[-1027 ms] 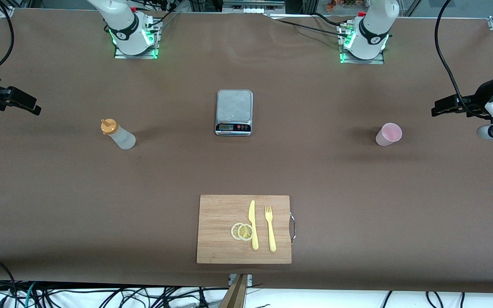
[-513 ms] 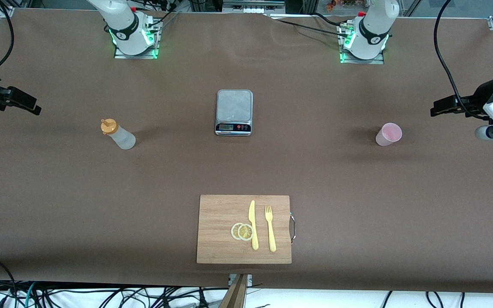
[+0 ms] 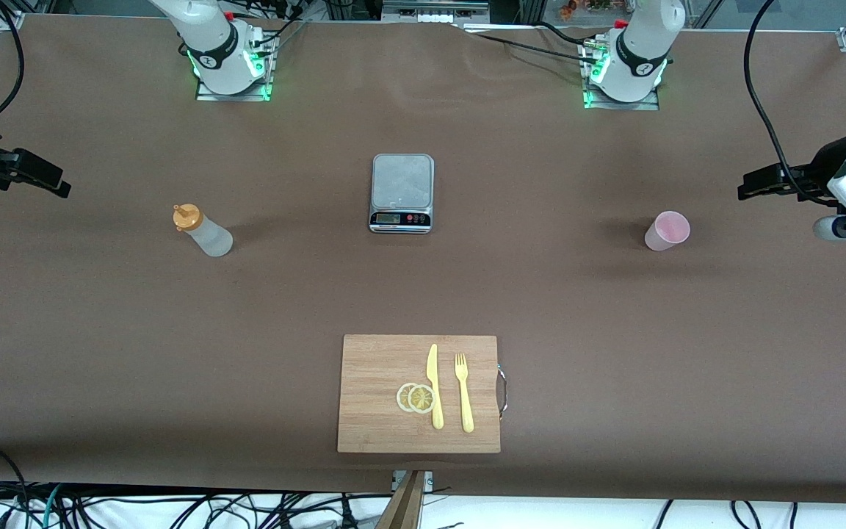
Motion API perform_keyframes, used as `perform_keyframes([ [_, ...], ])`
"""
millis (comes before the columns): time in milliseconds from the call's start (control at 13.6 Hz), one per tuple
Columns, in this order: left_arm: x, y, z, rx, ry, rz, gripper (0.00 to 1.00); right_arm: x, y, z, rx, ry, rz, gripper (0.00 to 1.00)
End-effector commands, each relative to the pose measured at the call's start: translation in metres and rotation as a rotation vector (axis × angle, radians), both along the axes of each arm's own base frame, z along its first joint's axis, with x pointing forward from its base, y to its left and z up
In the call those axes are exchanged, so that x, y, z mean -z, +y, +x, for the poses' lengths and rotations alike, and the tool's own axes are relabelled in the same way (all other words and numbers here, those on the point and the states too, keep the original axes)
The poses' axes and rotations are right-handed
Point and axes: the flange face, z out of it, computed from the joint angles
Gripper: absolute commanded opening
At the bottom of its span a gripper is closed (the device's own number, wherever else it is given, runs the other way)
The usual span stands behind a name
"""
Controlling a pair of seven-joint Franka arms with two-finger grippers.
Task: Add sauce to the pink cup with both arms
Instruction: 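Reach the left gripper to the pink cup and grasp it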
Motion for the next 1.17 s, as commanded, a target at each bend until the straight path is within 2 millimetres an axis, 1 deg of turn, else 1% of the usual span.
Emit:
perform_keyframes([
  [0, 0.023, 0.013, -0.002, 0.105, 0.016, -0.005, 1.0, -0.003, 0.001, -0.001, -0.009, 0.0, 0.015, 1.0],
  [147, 0.057, 0.028, -0.004, 0.114, 0.032, 0.018, 1.0, -0.003, 0.001, -0.001, -0.011, 0.0, 0.015, 1.0],
  [293, 0.102, 0.038, -0.008, 0.116, 0.039, 0.026, 1.0, -0.003, 0.001, -0.001, -0.009, 0.002, 0.015, 1.0],
  [367, 0.128, 0.044, -0.011, 0.129, 0.026, 0.023, 1.0, -0.002, 0.001, -0.001, -0.009, 0.002, 0.015, 1.0],
  [440, 0.149, 0.048, -0.014, 0.142, 0.002, 0.022, 1.0, -0.003, 0.001, -0.001, -0.009, 0.002, 0.015, 1.0],
  [587, 0.192, 0.06, -0.025, 0.153, -0.029, 0.022, 0.99, -0.003, 0.001, -0.001, -0.009, 0.002, 0.015, 1.0],
  [660, 0.211, 0.061, -0.032, 0.171, -0.041, 0.02, 0.99, -0.003, 0.001, -0.001, -0.009, 0.002, 0.015, 1.0],
  [807, 0.242, 0.066, -0.046, 0.178, -0.067, 0.023, 0.99, -0.003, 0.002, -0.001, -0.011, 0.002, 0.015, 1.0],
  [1027, 0.275, 0.064, -0.065, 0.18, -0.087, 0.026, 0.98, -0.003, 0.001, -0.001, -0.011, 0.002, 0.015, 1.0],
  [1100, 0.282, 0.063, -0.071, 0.18, -0.086, 0.025, 0.98, -0.003, 0.001, -0.001, -0.009, 0.002, 0.015, 1.0],
])
